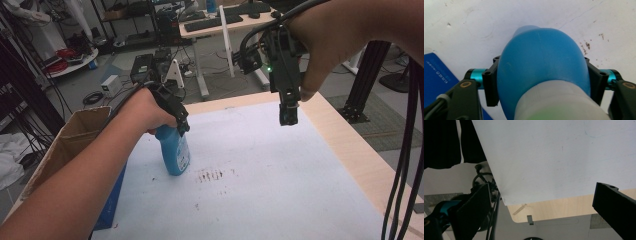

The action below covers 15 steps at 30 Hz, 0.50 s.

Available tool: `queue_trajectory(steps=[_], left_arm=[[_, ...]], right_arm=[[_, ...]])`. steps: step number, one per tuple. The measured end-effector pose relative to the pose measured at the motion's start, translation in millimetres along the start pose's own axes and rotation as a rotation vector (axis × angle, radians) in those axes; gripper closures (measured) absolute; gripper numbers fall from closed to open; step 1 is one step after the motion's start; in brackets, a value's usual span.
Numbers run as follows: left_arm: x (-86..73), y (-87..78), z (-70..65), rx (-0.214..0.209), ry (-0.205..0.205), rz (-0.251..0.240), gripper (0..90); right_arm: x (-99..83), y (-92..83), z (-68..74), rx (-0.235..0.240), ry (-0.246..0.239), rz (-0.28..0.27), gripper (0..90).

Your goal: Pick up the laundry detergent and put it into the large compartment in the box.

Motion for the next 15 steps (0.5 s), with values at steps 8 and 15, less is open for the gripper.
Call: queue_trajectory(steps=[8, 15], left_arm=[[-0.7, -0.2, 0.3, 0.02, 0.007, 0.009, 36.8], [-2.2, -1.6, -2.1, 0.031, 0.023, 0.009, 38.4]], right_arm=[[0.6, 2.1, -0.1, 0.004, 0.013, 0.005, 1.0], [1.4, 2.1, -0.3, 0.002, 0.006, 0.002, 1.0]])
Point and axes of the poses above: each handheld gripper's, and its own axes: y roughly forward along the jaws, x roughly out of its top, z roughly to its left, the point moved 8 cm from there along y, roughly forward along the jaws, and after that the axes turned 1 degree about -z, right-handed, at the moved point
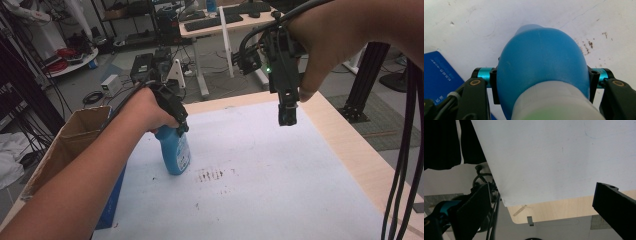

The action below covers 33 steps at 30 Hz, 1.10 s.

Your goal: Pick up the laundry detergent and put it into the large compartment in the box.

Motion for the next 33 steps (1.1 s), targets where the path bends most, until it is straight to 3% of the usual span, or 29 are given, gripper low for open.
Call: queue_trajectory(steps=[2, 8, 21, 26, 27, 28, 33], left_arm=[[0.1, -3.5, 0.0, -0.002, 0.001, -0.019, 38.5], [-5.5, -28.6, -1.8, -0.034, 0.03, -0.014, 38.5], [-27.0, -99.5, -5.4, -0.04, 0.159, 0.042, 38.6], [-37.2, -119.0, 0.6, -0.038, 0.157, 0.041, 38.5], [-42.6, -129.2, 5.0, -0.036, 0.15, 0.035, 38.5], [-42.6, -129.2, 5.0, -0.036, 0.15, 0.035, 38.5], [-61.6, -160.7, 21.2, -0.036, 0.131, 0.037, 38.5]], right_arm=[[0.2, -0.6, 0.9, -0.003, 0.006, -0.003, 1.0], [-0.5, -1.1, 1.1, -0.005, 0.012, -0.009, 1.1], [7.7, -2.2, 2.9, -0.003, 0.004, -0.024, 1.0], [8.6, -1.9, 0.6, -0.012, -0.014, -0.023, 1.0], [9.5, -2.2, 2.7, -0.003, 0.01, -0.027, 1.0], [9.6, -1.8, 1.6, -0.007, 0.002, -0.028, 1.0], [12.2, -2.0, -0.1, -0.008, -0.01, -0.028, 1.0]])
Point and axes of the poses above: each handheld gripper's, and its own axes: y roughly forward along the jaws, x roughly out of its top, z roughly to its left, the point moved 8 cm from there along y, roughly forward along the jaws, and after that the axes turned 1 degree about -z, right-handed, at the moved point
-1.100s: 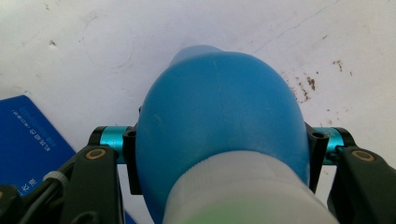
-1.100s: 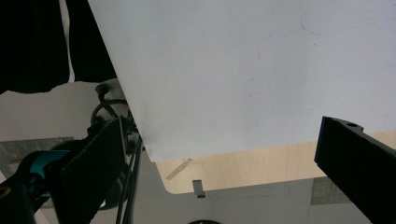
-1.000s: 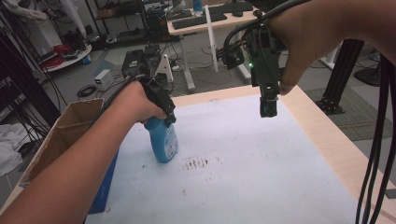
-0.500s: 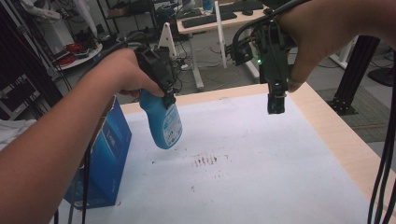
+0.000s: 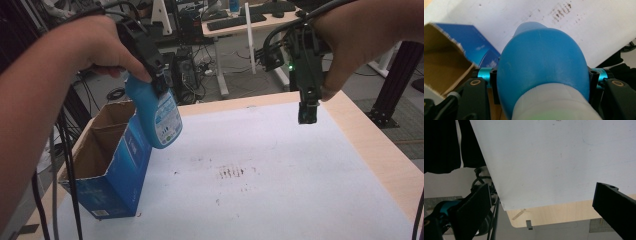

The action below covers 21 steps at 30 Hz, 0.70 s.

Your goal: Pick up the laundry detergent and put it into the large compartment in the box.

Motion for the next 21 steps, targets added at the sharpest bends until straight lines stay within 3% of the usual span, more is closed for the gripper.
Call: queue_trajectory(steps=[8, 21], left_arm=[[-30.6, -35.6, 15.3, -0.01, -0.011, -0.006, 38.5], [-75.8, -56.1, 47.3, 0.002, -0.104, -0.018, 38.5]], right_arm=[[5.8, -2.1, -0.3, -0.002, -0.003, 0.008, 1.0], [21.0, -0.9, 1.2, 0.0, -0.026, 0.019, 1.0]])
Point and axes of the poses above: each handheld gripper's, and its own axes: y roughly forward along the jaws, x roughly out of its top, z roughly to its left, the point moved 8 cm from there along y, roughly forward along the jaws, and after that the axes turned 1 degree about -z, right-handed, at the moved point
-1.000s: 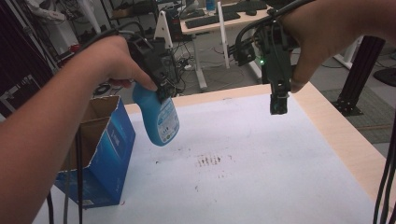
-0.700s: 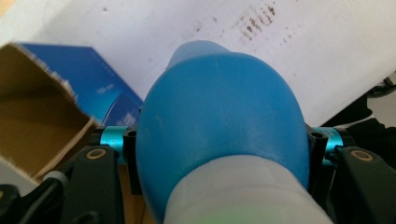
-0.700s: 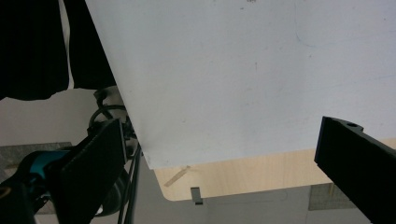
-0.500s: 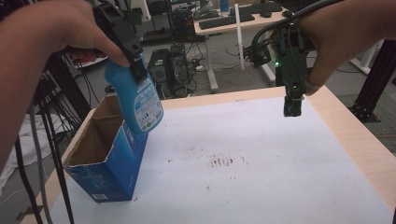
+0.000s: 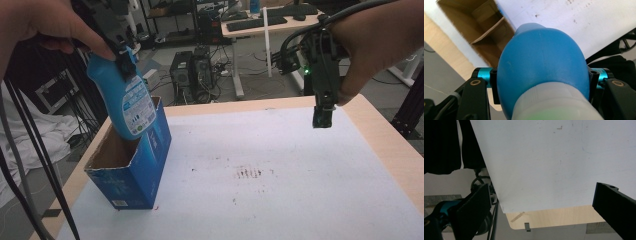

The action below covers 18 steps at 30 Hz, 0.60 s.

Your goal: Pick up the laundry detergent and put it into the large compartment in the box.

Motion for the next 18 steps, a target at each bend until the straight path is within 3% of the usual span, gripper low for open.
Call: queue_trajectory(steps=[9, 18], left_arm=[[-17.7, -1.9, 19.7, 0.034, -0.073, 0.01, 38.5], [-24.8, 9.4, 31.5, 0.037, -0.086, 0.026, 38.5]], right_arm=[[8.8, -0.8, 1.9, 0.0, -0.012, 0.007, 1.0], [9.6, 0.0, 2.0, 0.0, -0.013, 0.011, 1.0]])
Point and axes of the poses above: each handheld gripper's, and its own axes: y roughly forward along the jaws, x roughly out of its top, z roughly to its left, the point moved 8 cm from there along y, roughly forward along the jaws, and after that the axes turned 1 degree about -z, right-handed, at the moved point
